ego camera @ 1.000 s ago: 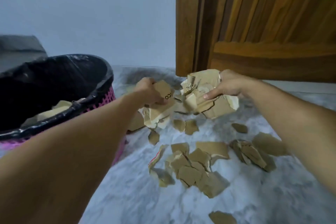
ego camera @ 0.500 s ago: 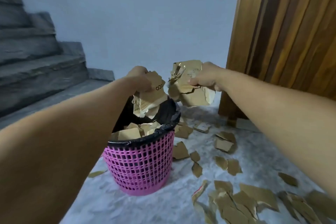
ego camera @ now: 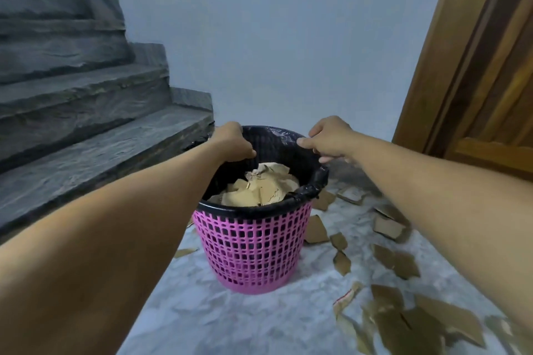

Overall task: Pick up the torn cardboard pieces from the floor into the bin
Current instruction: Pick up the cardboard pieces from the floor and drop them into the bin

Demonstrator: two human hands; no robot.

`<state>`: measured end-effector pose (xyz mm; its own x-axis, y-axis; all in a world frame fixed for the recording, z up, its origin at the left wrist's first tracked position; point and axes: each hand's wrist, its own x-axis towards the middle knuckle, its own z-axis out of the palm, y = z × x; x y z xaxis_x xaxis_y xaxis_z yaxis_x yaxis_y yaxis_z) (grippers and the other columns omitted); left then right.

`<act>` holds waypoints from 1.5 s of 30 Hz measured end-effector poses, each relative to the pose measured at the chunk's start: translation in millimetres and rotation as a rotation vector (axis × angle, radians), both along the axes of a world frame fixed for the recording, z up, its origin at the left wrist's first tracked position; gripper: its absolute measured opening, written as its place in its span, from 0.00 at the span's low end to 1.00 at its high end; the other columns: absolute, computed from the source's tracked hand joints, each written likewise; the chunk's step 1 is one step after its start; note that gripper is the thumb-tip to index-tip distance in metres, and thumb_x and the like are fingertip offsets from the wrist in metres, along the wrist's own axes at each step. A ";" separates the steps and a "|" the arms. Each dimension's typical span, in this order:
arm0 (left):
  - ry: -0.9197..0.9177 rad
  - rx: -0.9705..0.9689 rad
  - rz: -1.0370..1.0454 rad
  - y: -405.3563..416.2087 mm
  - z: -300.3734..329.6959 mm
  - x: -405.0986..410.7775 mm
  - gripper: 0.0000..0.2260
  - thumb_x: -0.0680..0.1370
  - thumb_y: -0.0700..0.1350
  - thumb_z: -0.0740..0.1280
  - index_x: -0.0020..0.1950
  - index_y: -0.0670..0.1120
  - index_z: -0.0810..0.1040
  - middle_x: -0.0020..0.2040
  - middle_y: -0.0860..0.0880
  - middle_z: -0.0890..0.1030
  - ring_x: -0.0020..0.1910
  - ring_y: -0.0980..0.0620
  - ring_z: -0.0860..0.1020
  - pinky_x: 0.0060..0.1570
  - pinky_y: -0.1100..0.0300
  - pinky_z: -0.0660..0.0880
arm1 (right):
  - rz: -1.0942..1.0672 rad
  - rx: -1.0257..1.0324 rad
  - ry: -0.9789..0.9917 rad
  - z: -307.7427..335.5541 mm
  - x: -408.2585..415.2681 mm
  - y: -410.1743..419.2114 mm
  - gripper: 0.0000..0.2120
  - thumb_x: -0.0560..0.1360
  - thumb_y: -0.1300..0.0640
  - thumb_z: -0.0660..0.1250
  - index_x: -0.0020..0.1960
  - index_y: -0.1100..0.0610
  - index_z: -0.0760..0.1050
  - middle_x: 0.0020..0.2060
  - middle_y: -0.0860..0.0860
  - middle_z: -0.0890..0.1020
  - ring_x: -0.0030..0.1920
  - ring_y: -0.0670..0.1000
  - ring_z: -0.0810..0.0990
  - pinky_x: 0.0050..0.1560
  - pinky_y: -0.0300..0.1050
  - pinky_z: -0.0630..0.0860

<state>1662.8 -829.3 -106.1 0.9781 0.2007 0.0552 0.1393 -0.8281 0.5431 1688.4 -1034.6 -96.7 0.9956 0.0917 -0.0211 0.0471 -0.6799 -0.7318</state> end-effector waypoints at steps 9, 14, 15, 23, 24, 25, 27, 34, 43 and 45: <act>-0.130 -0.174 -0.259 -134.9 0.4 3.3 0.12 0.72 0.42 0.74 0.55 0.43 0.81 0.50 0.46 0.83 0.45 0.49 0.80 0.45 0.60 0.77 | -0.033 -0.181 0.234 14.8 -32.3 -135.4 0.13 0.74 0.58 0.72 0.55 0.65 0.79 0.41 0.58 0.81 0.37 0.52 0.81 0.36 0.45 0.79; 0.050 -0.204 -0.395 -202.7 -25.3 -11.5 0.08 0.74 0.36 0.72 0.52 0.42 0.78 0.44 0.40 0.82 0.38 0.43 0.84 0.40 0.50 0.83 | -0.140 -0.190 0.336 -26.5 -55.3 -206.7 0.16 0.74 0.55 0.73 0.57 0.64 0.79 0.44 0.56 0.81 0.43 0.51 0.81 0.50 0.51 0.81; 0.106 -0.168 -0.432 -216.6 -36.5 -13.4 0.08 0.74 0.36 0.72 0.51 0.42 0.78 0.43 0.41 0.82 0.36 0.44 0.83 0.40 0.51 0.83 | -0.163 -0.186 0.358 -39.3 -61.3 -222.5 0.16 0.74 0.55 0.73 0.58 0.63 0.78 0.46 0.56 0.82 0.44 0.51 0.81 0.51 0.51 0.81; 0.483 0.339 -0.556 -275.7 -165.3 -26.9 0.39 0.69 0.57 0.75 0.74 0.42 0.65 0.70 0.43 0.70 0.66 0.43 0.71 0.63 0.53 0.70 | -0.315 -0.192 0.567 -170.0 -103.1 -326.8 0.13 0.74 0.54 0.73 0.50 0.63 0.78 0.45 0.57 0.81 0.46 0.54 0.82 0.43 0.48 0.81; 0.540 0.347 -0.520 -271.6 -183.7 -27.6 0.44 0.68 0.60 0.76 0.76 0.42 0.61 0.72 0.42 0.66 0.69 0.42 0.68 0.65 0.52 0.68 | -0.346 -0.207 0.579 -184.1 -109.8 -336.4 0.11 0.73 0.53 0.73 0.45 0.61 0.77 0.40 0.56 0.79 0.42 0.54 0.80 0.39 0.46 0.79; 0.595 0.358 -0.496 -271.4 -200.9 -27.8 0.50 0.65 0.63 0.76 0.77 0.42 0.57 0.75 0.42 0.63 0.72 0.42 0.65 0.67 0.51 0.66 | -0.388 -0.225 0.596 -199.2 -115.3 -351.5 0.12 0.73 0.53 0.74 0.40 0.59 0.74 0.36 0.55 0.76 0.36 0.54 0.77 0.35 0.44 0.76; 0.696 0.339 -0.461 -270.5 -235.1 -28.0 0.58 0.61 0.65 0.77 0.79 0.41 0.49 0.78 0.41 0.55 0.76 0.41 0.58 0.71 0.49 0.63 | -0.482 -0.272 0.639 -224.1 -126.7 -383.7 0.16 0.72 0.52 0.74 0.36 0.57 0.69 0.32 0.55 0.73 0.32 0.54 0.73 0.32 0.43 0.71; 0.861 0.428 -0.487 -293.0 -308.9 -26.4 0.77 0.40 0.80 0.68 0.78 0.51 0.34 0.78 0.42 0.36 0.77 0.35 0.40 0.73 0.35 0.49 | -0.577 -0.581 0.685 -277.5 -145.4 -440.6 0.59 0.58 0.33 0.77 0.77 0.57 0.54 0.75 0.58 0.59 0.75 0.61 0.57 0.70 0.52 0.62; 0.788 0.409 -0.630 -332.6 -314.1 -43.3 0.72 0.50 0.66 0.80 0.76 0.56 0.30 0.74 0.39 0.27 0.70 0.25 0.31 0.67 0.27 0.54 | -0.558 -0.475 0.704 -299.9 -122.3 -442.9 0.74 0.51 0.35 0.81 0.79 0.50 0.34 0.78 0.58 0.50 0.76 0.64 0.52 0.73 0.60 0.59; 0.736 0.434 -0.626 -335.3 -316.3 -44.3 0.69 0.48 0.64 0.81 0.76 0.57 0.38 0.75 0.38 0.35 0.72 0.26 0.38 0.63 0.27 0.61 | -0.567 -0.490 0.702 -307.6 -118.2 -440.4 0.74 0.46 0.32 0.81 0.79 0.49 0.42 0.74 0.59 0.56 0.73 0.64 0.56 0.69 0.62 0.63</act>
<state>1618.5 -1164.6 -422.5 0.7220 -0.2456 -0.6468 -0.2048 -0.9689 0.1392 1570.2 -1475.0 -404.3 0.6385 -0.5636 -0.5241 -0.7057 -0.7005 -0.1063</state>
